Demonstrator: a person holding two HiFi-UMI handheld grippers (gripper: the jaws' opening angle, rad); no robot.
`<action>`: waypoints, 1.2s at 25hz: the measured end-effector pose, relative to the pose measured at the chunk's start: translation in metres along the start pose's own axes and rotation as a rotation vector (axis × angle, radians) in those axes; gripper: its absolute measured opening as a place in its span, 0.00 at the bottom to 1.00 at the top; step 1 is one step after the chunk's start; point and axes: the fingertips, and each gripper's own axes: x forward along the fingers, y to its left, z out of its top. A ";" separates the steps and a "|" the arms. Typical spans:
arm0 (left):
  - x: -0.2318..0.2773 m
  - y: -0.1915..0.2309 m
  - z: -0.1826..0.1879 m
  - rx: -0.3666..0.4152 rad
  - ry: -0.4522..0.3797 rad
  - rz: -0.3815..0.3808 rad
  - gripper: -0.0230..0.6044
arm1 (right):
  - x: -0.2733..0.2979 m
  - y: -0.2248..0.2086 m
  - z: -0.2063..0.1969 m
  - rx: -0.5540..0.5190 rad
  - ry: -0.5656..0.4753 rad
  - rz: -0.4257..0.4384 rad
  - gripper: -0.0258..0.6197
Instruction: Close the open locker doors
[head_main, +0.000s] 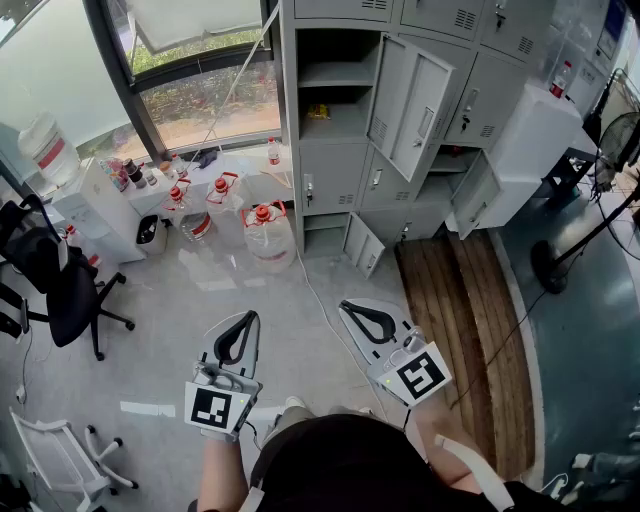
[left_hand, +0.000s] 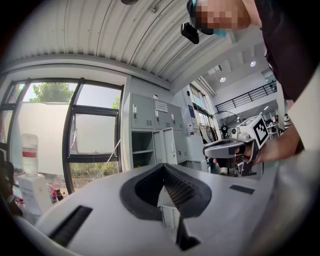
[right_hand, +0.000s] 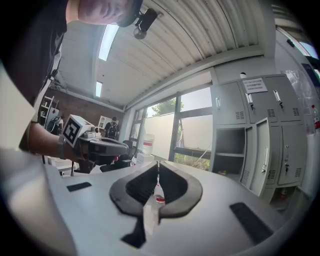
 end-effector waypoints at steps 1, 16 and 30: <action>-0.001 0.005 -0.002 -0.001 0.001 -0.005 0.05 | 0.005 0.002 -0.001 0.004 0.002 -0.004 0.08; -0.017 0.102 -0.037 -0.032 0.033 -0.010 0.05 | 0.092 0.026 -0.015 0.056 0.035 -0.001 0.08; 0.074 0.164 -0.065 -0.036 0.072 -0.003 0.05 | 0.177 -0.055 -0.049 0.104 0.048 0.007 0.08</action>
